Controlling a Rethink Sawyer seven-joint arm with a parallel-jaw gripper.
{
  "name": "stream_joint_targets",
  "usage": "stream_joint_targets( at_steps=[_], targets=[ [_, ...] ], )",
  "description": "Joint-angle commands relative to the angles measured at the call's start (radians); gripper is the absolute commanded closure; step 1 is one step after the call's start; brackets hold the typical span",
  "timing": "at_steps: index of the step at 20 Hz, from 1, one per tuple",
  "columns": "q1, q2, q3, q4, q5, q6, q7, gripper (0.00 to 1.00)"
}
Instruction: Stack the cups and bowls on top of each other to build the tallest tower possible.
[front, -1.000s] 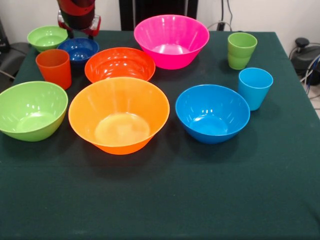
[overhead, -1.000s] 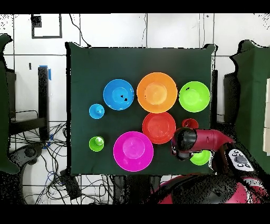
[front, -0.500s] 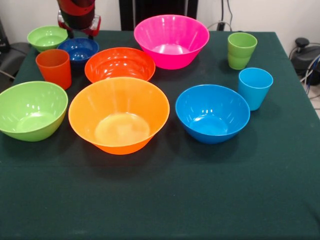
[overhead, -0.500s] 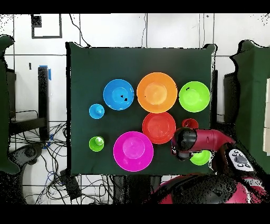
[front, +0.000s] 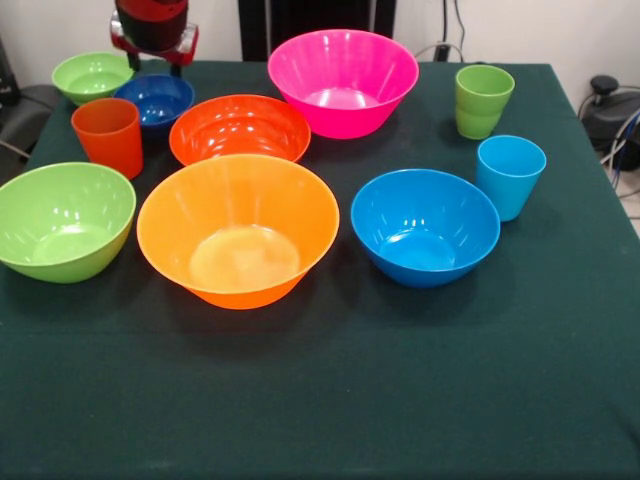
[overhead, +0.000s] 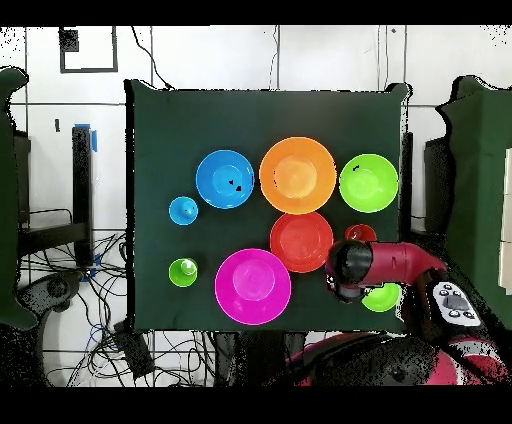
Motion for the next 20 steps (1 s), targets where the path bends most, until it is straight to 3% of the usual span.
stream_joint_targets(
  at_steps=[1,11,15,20],
  targets=[
    [0.119,-0.079,-0.007,0.022,-0.012,0.012,0.074,0.00],
    [0.132,-0.061,-0.034,0.002,0.028,0.013,0.050,0.00],
    [0.083,-0.036,-0.010,0.021,0.055,-0.055,0.043,0.00],
    [0.059,0.008,-0.001,0.014,0.038,-0.118,0.045,0.00]
  ],
)
